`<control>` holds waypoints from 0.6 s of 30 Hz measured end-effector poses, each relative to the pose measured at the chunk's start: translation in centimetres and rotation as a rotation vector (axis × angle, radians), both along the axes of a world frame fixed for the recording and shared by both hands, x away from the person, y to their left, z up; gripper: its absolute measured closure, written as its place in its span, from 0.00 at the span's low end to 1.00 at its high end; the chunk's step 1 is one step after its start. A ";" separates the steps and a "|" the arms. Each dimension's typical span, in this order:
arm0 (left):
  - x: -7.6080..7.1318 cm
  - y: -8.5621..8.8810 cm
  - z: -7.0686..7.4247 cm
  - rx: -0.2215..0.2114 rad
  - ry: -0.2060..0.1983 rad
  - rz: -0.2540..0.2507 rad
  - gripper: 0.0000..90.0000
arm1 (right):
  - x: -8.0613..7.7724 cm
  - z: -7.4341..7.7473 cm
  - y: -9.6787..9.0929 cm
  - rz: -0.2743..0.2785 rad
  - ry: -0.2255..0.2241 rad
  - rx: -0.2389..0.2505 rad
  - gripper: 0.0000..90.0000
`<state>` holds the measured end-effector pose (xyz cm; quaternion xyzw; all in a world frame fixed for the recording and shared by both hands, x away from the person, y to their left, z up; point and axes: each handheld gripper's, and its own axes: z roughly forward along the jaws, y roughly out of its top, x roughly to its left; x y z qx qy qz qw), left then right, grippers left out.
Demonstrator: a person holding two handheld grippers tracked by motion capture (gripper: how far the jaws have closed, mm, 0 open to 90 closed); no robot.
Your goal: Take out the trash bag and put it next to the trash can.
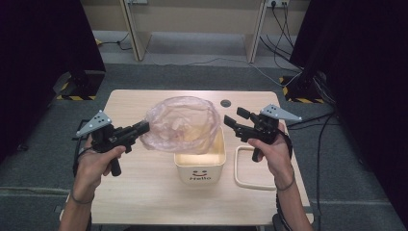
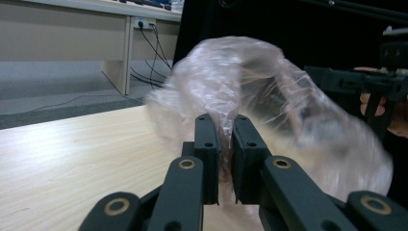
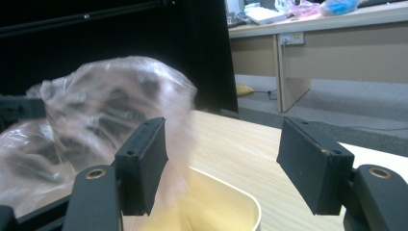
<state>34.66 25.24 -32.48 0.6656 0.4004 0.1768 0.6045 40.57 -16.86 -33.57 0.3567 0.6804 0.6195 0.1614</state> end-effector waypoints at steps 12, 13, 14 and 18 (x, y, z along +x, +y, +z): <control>-0.4 3.0 0.7 0.007 -0.009 0.084 0.91 | 0.2 -0.3 0.0 0.004 0.017 -0.006 0.39; -0.3 3.2 0.5 0.001 -0.005 0.091 0.91 | 0.2 -0.3 -0.1 0.004 0.017 -0.004 0.39; -0.3 3.3 0.3 -0.004 0.000 0.098 0.91 | 0.1 -0.3 -0.1 0.003 0.018 -0.003 0.39; -0.2 3.8 -0.2 0.011 0.007 0.126 0.91 | 0.3 -0.4 -0.2 -0.001 0.019 -0.007 0.39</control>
